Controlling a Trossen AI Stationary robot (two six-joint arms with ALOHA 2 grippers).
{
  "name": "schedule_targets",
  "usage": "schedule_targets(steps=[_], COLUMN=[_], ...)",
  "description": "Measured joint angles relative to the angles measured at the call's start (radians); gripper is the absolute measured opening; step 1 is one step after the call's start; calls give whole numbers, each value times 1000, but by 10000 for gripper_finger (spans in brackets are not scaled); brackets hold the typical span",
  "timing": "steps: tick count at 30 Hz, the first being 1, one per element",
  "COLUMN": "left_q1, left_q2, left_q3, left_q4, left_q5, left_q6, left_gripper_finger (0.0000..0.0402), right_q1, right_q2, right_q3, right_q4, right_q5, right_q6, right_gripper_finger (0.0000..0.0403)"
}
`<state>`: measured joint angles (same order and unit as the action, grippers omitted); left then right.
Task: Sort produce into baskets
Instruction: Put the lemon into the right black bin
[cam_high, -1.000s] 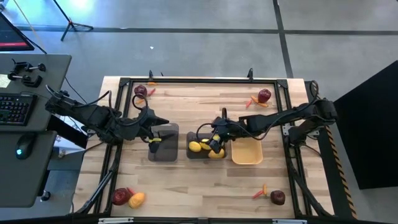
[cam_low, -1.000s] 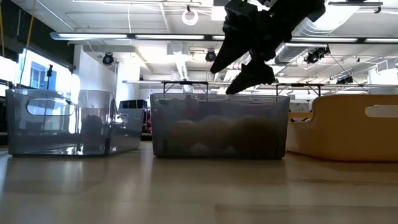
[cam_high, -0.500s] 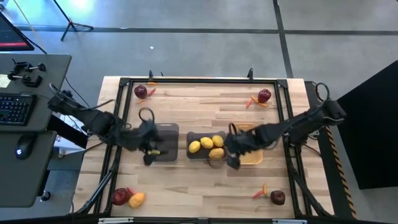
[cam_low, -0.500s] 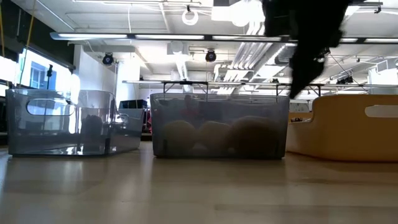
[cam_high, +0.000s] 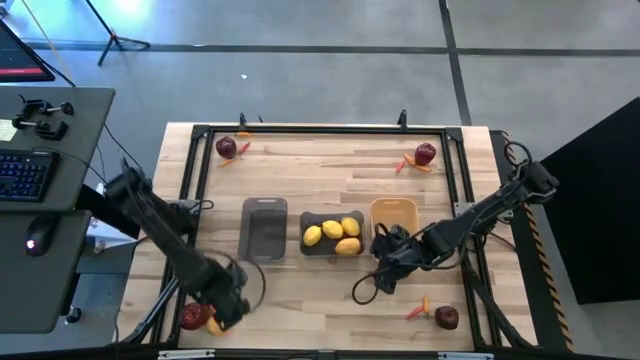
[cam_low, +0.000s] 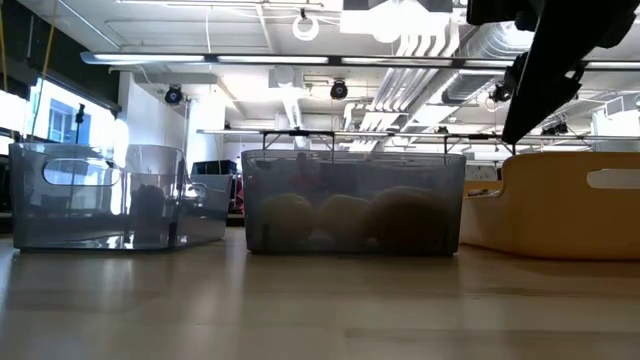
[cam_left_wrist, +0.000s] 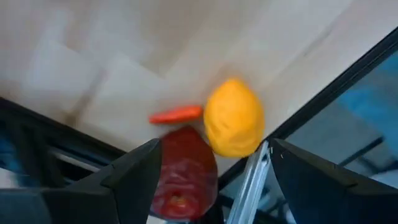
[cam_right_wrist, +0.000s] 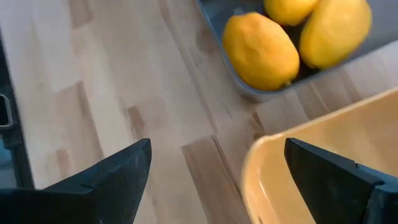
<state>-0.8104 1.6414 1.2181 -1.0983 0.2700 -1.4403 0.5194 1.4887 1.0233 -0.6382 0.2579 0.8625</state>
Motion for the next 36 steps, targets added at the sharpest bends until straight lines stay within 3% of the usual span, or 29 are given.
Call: schedule_targets(steps=[8,36], left_q1=[-29,-48], left_q2=[162,245], left_q3=[0,-23], left_q4=[71,237], left_q5=[114,74], left_q6=[58,3], left_gripper_finger=[284,284], right_q1=[-16,-35], right_q2=[0,0], right_q3=[0,0], right_q4=[44,40], right_q5=[2,2], right_q6=[-80,-78], right_gripper_finger=[358,358])
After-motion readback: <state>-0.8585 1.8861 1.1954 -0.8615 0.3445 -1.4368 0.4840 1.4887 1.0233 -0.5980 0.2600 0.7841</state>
